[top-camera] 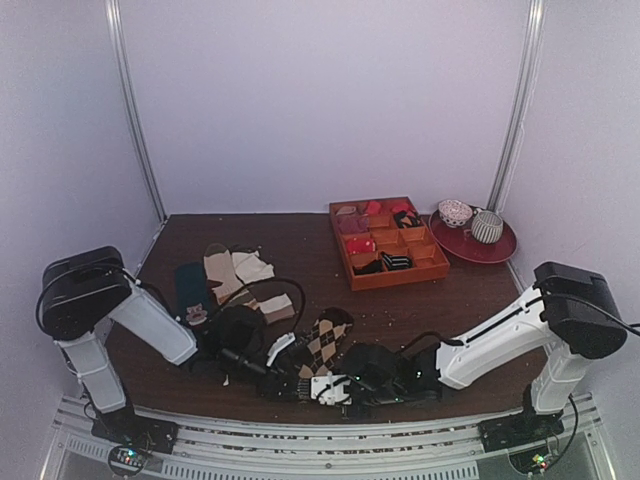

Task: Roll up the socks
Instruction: Roll a pair of socks at the center of the board.

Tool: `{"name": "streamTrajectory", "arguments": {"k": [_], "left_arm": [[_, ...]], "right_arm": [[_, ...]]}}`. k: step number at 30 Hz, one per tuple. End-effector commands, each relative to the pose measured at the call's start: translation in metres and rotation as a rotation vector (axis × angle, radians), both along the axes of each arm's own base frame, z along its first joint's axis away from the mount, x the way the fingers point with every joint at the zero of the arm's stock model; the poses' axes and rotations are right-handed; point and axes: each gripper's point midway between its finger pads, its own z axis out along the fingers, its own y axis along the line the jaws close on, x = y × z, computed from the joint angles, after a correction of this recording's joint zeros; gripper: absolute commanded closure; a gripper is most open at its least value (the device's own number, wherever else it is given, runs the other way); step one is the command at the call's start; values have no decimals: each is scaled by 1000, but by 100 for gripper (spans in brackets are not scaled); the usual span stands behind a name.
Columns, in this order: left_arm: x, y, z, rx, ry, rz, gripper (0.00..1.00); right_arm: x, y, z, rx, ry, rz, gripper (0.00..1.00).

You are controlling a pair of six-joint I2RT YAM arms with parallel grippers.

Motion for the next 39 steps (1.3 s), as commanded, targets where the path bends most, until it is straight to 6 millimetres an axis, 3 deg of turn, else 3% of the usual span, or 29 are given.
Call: {"name": "streamTrajectory", "arguments": {"k": [1,6,9,12,16,22,28,39], "left_arm": [[15,46,-33,264,-112,135,45],[46,38,46,53,-416,220,37],[40,40,87,-96,-616,233,37],[24,39,105,-196,-745,199,37],[21,34,95,-190,-795,144,36],[22,14,65,-154,-789,55,36],[8,-2,41,-166,-715,-55,35],[-10,-16,39,-184,-679,-123,40]], "right_arm": [[-20,-23,-28,-62,286,-52,95],[-29,-38,-40,-46,650,-146,95],[-33,-45,-47,-80,888,-209,95],[-34,-52,-51,-111,1058,-271,95],[-35,-59,-61,-169,1321,-371,95],[-36,-66,-76,-259,1381,-410,95],[-31,-72,-80,-291,1366,-431,95],[-25,-68,-82,-279,1373,-450,95]]}}
